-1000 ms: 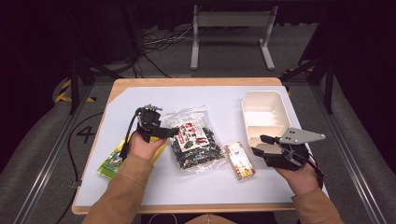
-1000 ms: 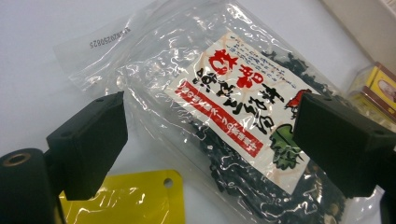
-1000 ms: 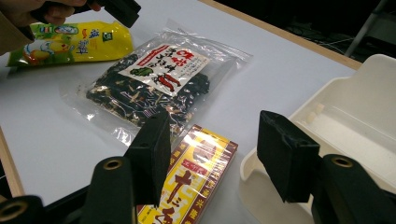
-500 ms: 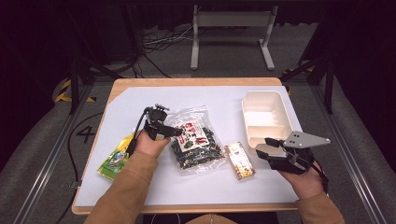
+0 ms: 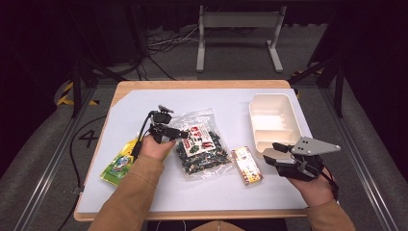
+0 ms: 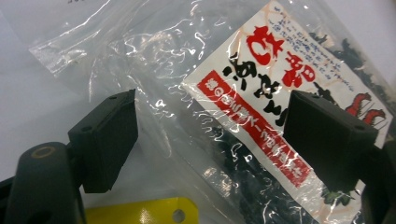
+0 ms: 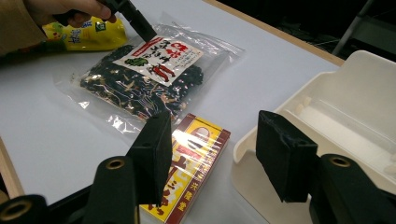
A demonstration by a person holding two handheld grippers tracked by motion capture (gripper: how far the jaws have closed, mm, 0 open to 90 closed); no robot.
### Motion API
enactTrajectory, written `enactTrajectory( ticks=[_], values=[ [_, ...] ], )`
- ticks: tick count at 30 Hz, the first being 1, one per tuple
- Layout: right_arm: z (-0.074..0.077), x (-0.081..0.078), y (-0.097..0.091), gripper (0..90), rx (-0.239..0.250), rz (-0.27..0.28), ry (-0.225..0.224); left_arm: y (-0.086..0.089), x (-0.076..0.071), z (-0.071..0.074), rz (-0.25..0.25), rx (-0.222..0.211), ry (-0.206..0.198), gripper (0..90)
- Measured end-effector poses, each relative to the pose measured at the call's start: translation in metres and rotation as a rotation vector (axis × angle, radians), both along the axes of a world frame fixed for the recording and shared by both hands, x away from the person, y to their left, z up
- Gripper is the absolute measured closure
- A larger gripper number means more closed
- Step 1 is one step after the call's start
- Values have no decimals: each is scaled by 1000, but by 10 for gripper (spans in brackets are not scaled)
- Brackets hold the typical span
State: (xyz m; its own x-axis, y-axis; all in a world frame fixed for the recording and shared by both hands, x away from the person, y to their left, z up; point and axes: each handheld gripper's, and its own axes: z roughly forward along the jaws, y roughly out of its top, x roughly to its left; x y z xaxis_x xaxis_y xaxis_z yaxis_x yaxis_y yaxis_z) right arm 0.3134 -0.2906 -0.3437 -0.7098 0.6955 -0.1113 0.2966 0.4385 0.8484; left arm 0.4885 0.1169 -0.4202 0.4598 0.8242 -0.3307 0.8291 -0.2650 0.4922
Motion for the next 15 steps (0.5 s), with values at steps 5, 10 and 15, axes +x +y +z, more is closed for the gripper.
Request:
enactTrajectory(
  ticks=[5, 10, 15],
  values=[
    [-1, 0, 2, 458, -4, 1, 1, 1, 2, -4, 5, 16, 28, 215],
    [-1, 0, 2, 456, -6, 3, 0, 2, 3, -6, 18, -15, 60, 240],
    [-2, 0, 3, 456, -7, 3, 4, 1, 2, -6, 23, -14, 62, 267]
  ],
)
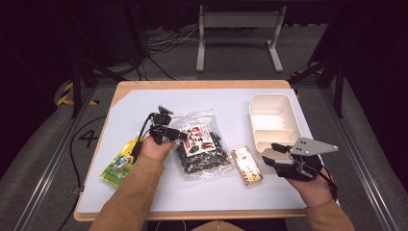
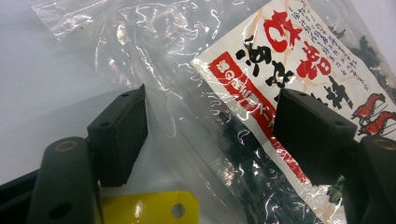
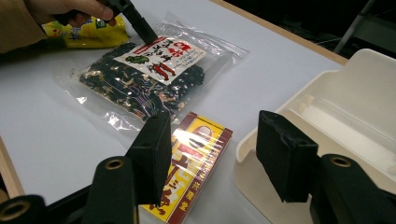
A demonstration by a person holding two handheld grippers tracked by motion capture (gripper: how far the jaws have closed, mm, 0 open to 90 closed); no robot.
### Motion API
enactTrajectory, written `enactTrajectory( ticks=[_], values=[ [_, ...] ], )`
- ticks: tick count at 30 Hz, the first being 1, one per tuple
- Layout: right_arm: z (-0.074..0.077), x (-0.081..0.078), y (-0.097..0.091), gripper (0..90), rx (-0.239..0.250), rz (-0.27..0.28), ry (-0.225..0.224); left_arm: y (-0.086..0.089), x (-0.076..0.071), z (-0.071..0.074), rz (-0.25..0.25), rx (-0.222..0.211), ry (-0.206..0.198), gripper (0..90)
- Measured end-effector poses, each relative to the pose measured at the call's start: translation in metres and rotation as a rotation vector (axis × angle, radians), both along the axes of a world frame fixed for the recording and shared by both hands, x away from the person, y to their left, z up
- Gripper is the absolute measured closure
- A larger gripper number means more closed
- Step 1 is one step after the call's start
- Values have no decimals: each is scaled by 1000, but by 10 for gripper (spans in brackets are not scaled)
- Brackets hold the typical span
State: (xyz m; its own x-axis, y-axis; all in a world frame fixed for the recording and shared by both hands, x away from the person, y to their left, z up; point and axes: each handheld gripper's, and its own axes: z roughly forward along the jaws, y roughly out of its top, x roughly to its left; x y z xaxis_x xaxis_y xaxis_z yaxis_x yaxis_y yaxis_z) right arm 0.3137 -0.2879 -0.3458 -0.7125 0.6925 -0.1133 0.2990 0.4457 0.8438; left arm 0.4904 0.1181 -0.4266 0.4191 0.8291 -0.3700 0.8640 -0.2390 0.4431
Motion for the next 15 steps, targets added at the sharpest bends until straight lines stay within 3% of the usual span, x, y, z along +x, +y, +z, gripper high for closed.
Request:
enactTrajectory(
  ticks=[4, 11, 15],
  values=[
    [-1, 0, 1, 456, -5, 1, -1, -3, -3, 0, 15, 29, -25, 339],
    [1, -2, 2, 461, -5, -1, -19, -4, -5, 0, 25, 21, -34, 467],
    [0, -1, 2, 468, -7, 0, -16, -2, -7, 1, 35, 46, -65, 662]
  ],
)
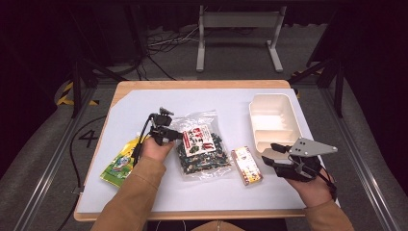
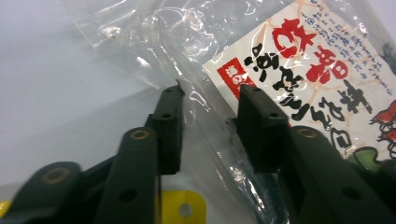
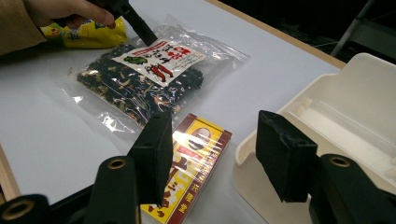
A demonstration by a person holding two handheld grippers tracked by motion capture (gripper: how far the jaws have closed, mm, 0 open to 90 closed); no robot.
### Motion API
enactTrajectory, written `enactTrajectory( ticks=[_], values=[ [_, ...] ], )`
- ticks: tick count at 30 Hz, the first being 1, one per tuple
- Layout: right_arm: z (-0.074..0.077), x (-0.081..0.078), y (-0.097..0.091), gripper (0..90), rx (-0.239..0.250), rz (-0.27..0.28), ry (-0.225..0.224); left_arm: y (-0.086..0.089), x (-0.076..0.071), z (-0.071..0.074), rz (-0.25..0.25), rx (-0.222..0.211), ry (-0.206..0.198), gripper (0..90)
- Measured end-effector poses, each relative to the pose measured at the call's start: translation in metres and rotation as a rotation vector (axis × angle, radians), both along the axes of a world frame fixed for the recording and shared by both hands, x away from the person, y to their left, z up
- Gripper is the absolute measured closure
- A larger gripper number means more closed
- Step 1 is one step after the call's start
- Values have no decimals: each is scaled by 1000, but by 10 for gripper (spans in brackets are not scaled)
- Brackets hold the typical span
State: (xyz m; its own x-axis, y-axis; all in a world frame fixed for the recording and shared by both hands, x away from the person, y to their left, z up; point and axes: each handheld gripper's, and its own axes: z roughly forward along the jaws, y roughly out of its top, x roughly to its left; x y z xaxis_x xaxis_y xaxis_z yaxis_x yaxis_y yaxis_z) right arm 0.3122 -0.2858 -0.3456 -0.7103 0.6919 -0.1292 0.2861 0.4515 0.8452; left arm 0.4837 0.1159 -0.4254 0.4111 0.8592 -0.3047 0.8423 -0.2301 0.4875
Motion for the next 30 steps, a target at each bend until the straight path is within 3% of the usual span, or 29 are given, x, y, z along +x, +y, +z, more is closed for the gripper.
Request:
enactTrajectory(
  ticks=[9, 15, 22, 30],
  values=[
    [0, 0, -1, 481, 0, -1, 2, 0, -2, 3, -7, -5, -34, 802],
    [0, 0, -1, 533, 3, 2, 9, -5, -13, 11, -31, 24, -143, 857],
    [0, 0, 0, 577, -7, 4, 17, -4, -24, 30, -46, -30, -227, 865],
    [0, -1, 1, 658, -54, 2, -5, -4, -41, 50, -61, -46, -333, 866]
  ],
)
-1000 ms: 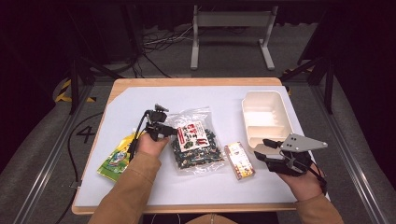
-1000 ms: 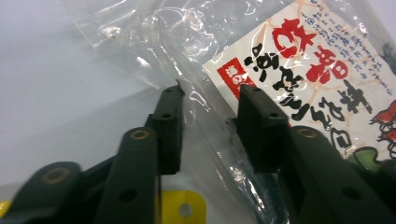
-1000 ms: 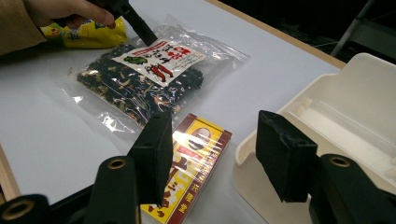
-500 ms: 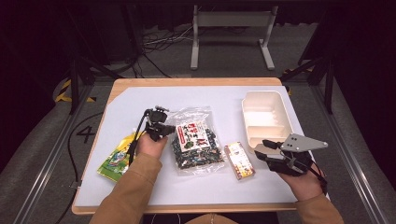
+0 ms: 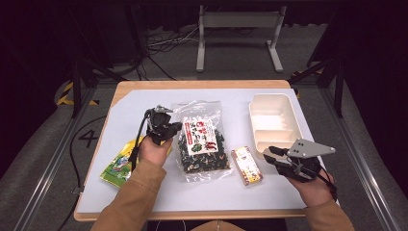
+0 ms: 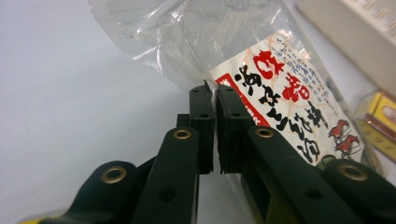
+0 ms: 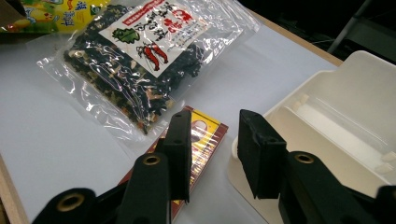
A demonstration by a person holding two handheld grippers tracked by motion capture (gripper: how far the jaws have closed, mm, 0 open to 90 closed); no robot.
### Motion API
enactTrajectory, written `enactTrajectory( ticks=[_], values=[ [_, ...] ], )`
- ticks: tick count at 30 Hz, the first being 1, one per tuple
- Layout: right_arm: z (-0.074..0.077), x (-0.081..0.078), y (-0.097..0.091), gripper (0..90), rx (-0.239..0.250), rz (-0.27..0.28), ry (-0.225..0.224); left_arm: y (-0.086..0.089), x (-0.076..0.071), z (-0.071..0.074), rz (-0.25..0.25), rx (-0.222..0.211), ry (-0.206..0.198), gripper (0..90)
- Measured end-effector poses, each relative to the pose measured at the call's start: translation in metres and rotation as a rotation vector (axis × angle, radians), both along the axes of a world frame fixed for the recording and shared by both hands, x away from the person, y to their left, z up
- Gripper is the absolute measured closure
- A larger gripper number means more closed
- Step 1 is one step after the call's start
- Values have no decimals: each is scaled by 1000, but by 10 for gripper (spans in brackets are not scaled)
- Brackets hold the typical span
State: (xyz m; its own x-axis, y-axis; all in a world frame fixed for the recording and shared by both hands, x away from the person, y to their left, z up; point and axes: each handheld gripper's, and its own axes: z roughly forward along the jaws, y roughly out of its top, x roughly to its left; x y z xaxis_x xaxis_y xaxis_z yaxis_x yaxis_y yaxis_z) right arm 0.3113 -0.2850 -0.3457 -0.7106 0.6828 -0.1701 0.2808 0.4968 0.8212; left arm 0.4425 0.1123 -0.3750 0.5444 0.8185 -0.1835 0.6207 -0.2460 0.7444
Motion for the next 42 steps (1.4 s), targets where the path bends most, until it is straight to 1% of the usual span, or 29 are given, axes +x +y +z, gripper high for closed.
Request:
enactTrajectory(
  ticks=[1, 3, 5, 8, 9, 10, 12, 13, 18, 20, 21, 22, 23, 25, 26, 28, 31, 33, 34, 35, 39, 42],
  values=[
    [0, 0, 0, 661, 1, -1, 2, 0, -2, 2, -5, -12, -13, 867],
    [1, 0, 0, 668, -2, 1, 1, 0, -7, 8, -16, -22, -34, 868],
    [1, 0, 0, 678, -5, 4, 1, 0, -13, 13, -27, -41, -62, 868],
    [2, -1, 0, 692, -8, 8, 0, 0, -22, 20, -40, -58, -102, 870],
    [2, -2, 0, 695, -8, 8, 0, 0, -25, 22, -44, -65, -109, 870],
    [3, -2, 0, 695, -6, 8, 2, 0, -28, 25, -54, -63, -130, 870],
    [3, -2, 0, 694, -4, 12, 3, -1, -34, 31, -74, -52, -154, 870],
    [4, -2, 0, 690, -4, 14, 3, -2, -38, 35, -83, -51, -179, 870],
    [4, -3, 2, 688, -8, 22, 4, -4, -53, 48, -116, -73, -241, 870],
    [4, -3, 2, 687, -6, 23, 4, -5, -58, 53, -133, -91, -259, 871],
    [4, -3, 2, 684, -5, 24, 4, -5, -60, 56, -155, -109, -258, 871],
    [4, -3, 3, 681, -4, 25, 5, -5, -62, 58, -175, -137, -253, 871],
    [4, -3, 3, 679, -3, 27, 8, -5, -64, 60, -185, -156, -253, 870],
    [4, -2, 3, 671, 0, 29, 10, -8, -68, 63, -202, -154, -260, 871],
    [4, -2, 3, 669, 3, 31, 12, -9, -71, 65, -205, -146, -275, 871],
    [4, -2, 3, 666, 8, 34, 13, -12, -75, 68, -217, -139, -292, 871],
    [4, -2, 4, 664, 13, 38, 13, -14, -82, 72, -221, -143, -310, 871],
    [4, -1, 4, 660, 21, 42, 17, -13, -84, 74, -235, -140, -321, 872],
    [4, 0, 5, 655, 25, 46, 18, -14, -86, 75, -235, -149, -318, 872],
    [5, 0, 5, 653, 31, 49, 23, -14, -87, 76, -244, -140, -328, 872],
    [5, 2, 8, 645, 46, 60, 36, -16, -94, 80, -253, -142, -351, 872],
    [5, 5, 10, 633, 69, 67, 52, -16, -98, 84, -266, -144, -365, 872]
  ],
)
